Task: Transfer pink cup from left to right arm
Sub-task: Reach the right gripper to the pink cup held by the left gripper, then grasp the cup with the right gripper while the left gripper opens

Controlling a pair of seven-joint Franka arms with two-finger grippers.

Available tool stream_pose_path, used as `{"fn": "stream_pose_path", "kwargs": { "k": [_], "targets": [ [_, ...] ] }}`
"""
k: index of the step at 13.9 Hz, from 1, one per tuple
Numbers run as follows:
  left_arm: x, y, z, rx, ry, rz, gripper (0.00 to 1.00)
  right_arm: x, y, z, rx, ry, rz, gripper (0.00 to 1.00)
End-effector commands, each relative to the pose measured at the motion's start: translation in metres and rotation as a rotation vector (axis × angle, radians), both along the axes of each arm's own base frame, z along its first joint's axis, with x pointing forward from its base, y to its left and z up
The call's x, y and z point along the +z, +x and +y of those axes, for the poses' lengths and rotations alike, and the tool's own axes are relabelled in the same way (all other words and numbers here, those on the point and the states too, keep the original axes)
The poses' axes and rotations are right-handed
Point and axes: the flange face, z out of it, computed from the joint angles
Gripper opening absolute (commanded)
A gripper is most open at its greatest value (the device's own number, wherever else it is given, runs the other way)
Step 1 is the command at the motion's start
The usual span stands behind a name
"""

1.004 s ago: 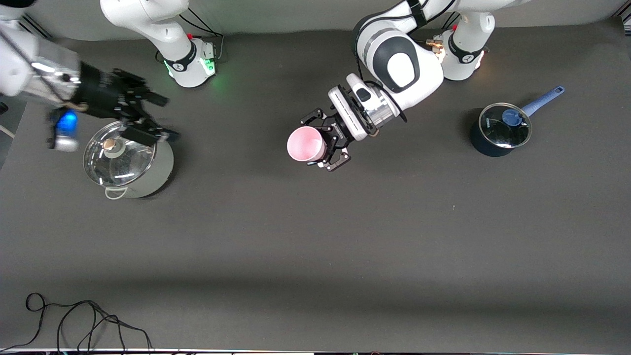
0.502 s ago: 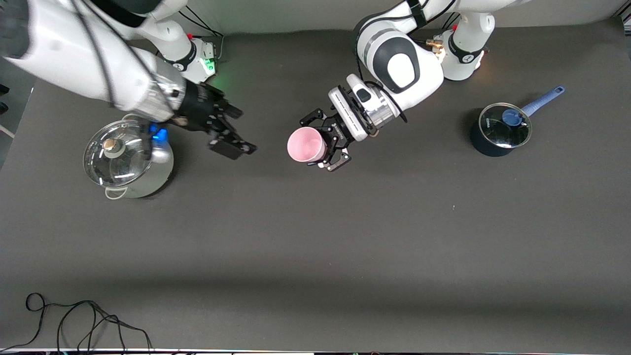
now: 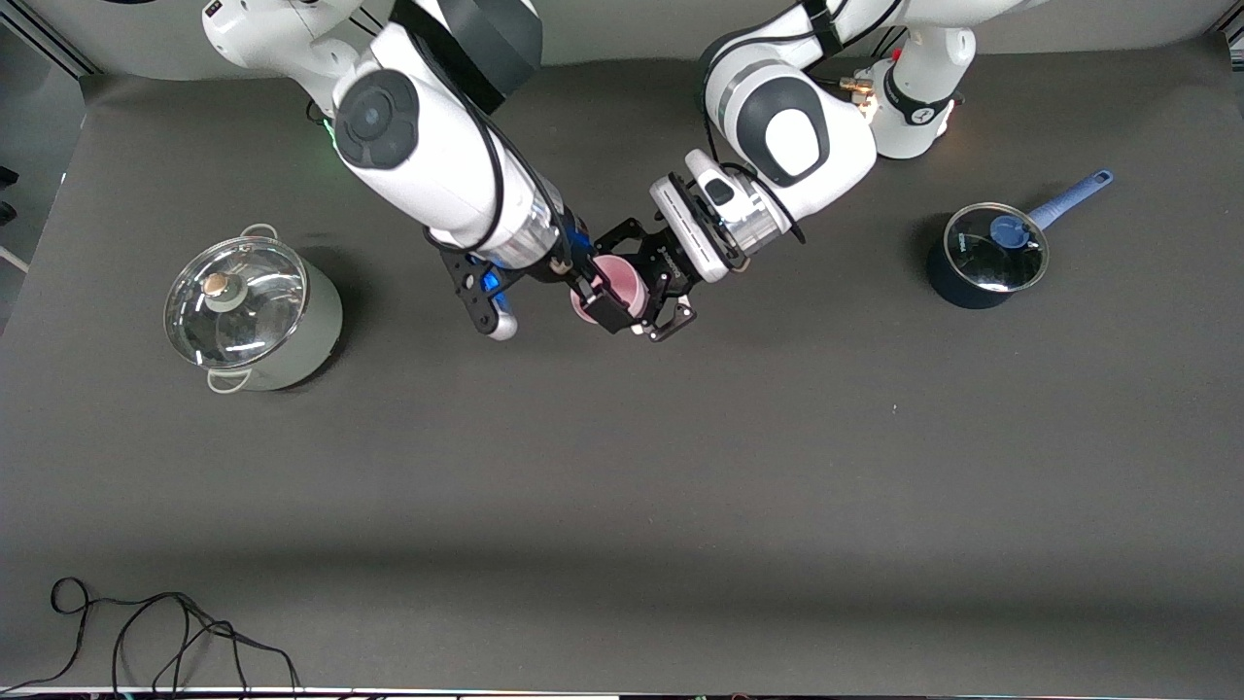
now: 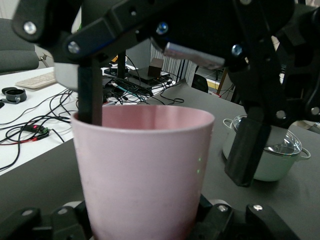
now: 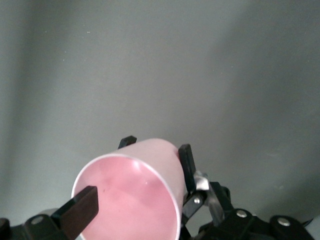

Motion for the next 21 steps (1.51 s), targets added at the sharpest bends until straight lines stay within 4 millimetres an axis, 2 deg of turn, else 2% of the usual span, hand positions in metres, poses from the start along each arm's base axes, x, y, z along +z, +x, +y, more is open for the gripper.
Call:
{"fn": "stream_pose_path", "kwargs": {
  "k": [1, 6, 8, 9, 12, 15, 21],
  "targets": [
    [0.009, -0.003, -0.003, 0.01, -0.008, 0.001, 0.46, 0.012, 0.006, -0.005, -0.014, 0.008, -0.012, 0.99],
    [0.007, -0.002, -0.002, 0.014, -0.007, 0.004, 0.46, 0.015, 0.005, -0.01, -0.009, 0.0, 0.005, 0.98],
    [0.007, 0.0, 0.0, 0.016, -0.006, 0.003, 0.46, 0.012, 0.004, -0.012, -0.006, -0.01, 0.021, 0.91],
    [0.007, 0.0, 0.0, 0.016, -0.007, 0.004, 0.46, 0.012, 0.0, -0.011, 0.008, -0.02, 0.037, 0.82],
    [0.006, 0.001, 0.001, 0.021, -0.005, 0.005, 0.46, 0.017, -0.003, -0.015, 0.013, -0.03, 0.053, 0.36],
    [0.006, 0.001, 0.001, 0.021, -0.005, 0.005, 0.46, 0.024, -0.004, -0.019, 0.009, -0.025, 0.045, 0.0],
    [0.006, 0.001, 0.001, 0.021, -0.005, 0.005, 0.49, 0.033, 0.002, -0.031, 0.002, -0.017, 0.029, 0.0]
  ]
}}
